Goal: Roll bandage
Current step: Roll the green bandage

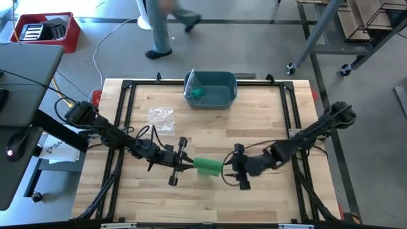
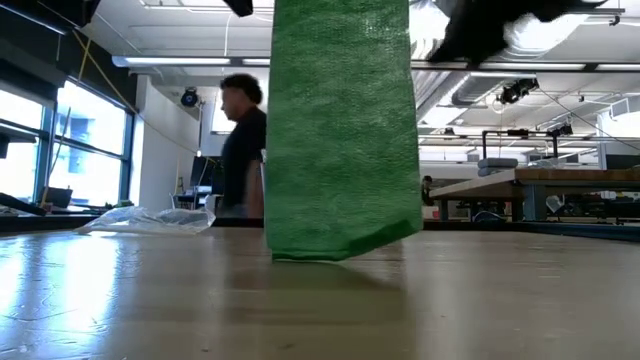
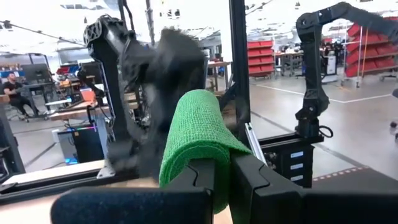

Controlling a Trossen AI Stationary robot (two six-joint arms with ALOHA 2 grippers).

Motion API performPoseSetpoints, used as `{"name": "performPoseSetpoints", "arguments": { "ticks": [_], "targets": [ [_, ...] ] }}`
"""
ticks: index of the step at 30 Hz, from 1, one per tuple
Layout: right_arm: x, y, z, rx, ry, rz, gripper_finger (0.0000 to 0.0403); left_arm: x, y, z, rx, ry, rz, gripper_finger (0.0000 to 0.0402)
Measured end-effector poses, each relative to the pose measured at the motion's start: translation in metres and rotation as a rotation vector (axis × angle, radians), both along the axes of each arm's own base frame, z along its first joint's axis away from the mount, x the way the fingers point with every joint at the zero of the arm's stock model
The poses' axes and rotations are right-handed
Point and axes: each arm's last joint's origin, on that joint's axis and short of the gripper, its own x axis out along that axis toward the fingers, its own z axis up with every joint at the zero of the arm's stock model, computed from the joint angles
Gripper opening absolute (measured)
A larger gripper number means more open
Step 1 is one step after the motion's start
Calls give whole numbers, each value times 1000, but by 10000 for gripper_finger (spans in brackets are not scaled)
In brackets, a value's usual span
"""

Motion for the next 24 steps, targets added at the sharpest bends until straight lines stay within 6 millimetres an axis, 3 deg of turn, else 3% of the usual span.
{"name": "performPoseSetpoints", "arguments": {
  "ticks": [5, 9, 14, 24],
  "targets": [
    [-6, 32, 49, -224, -191, -118, 176, 0, -1, 0, 23, -4, -1, 10],
    [-15, 45, 72, -401, -285, -198, 160, 0, -1, 0, 24, -4, 0, 10],
    [-16, 49, 78, -450, -327, -209, 139, 0, -1, 0, 24, -6, -6, 10],
    [4, 59, 70, -509, -377, -129, 129, -1, -1, 1, 21, -10, -12, 10]
  ]
}}
